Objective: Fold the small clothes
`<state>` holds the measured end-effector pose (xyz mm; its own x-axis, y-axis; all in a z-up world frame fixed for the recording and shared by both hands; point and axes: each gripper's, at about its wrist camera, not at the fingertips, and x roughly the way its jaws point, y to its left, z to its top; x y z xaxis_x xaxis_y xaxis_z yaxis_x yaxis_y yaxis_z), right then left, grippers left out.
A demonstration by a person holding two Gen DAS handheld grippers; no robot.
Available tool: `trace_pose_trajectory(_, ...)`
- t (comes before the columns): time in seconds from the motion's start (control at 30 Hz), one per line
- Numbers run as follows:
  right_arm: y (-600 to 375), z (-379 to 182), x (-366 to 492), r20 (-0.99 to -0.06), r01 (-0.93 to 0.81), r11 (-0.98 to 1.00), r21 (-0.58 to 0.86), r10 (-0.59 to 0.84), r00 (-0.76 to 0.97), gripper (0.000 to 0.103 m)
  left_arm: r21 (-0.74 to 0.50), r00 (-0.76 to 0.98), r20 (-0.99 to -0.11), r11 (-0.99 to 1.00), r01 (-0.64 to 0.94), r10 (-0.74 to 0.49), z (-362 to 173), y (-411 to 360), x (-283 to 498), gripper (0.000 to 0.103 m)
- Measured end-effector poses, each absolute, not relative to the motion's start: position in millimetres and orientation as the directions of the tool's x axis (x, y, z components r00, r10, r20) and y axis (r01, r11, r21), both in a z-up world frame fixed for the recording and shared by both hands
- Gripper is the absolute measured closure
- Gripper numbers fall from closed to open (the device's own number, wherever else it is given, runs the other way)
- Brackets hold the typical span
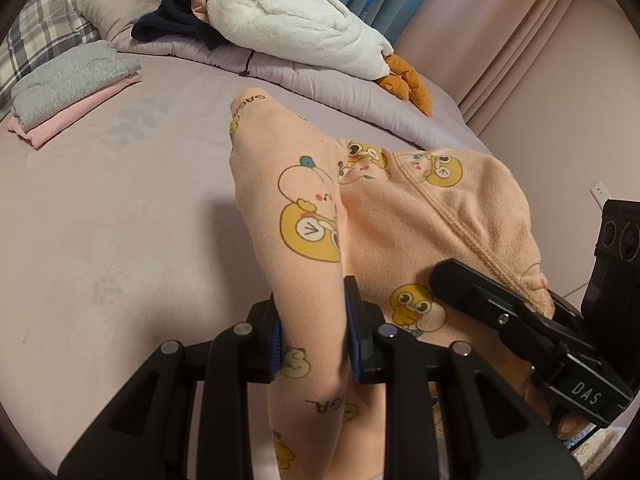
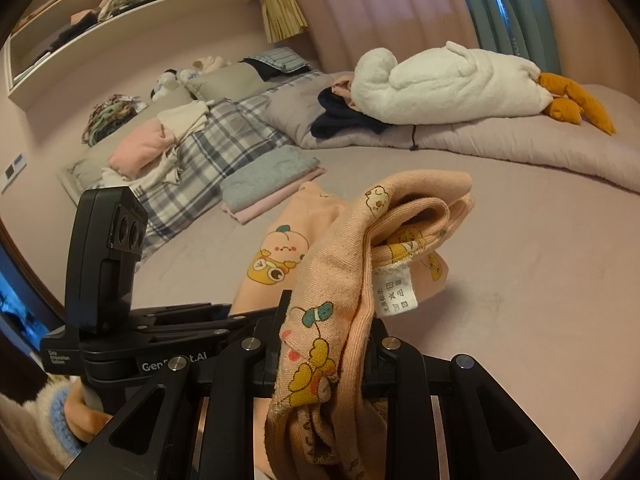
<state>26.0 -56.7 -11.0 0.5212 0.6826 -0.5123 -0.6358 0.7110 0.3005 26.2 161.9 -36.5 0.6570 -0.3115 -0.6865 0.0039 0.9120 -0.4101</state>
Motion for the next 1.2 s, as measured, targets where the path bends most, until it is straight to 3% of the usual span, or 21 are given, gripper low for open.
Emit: trace_pose_trajectory(1.2, -49.3, -29.7, 70.7, -0.534, -0.595, 0.732, 0.332, 0.666, 0.521, 0.077, -0.377, 0.619, -0.729, 0.926, -0.008, -0.292, -60.6, 160.6, 93.4, 0.079)
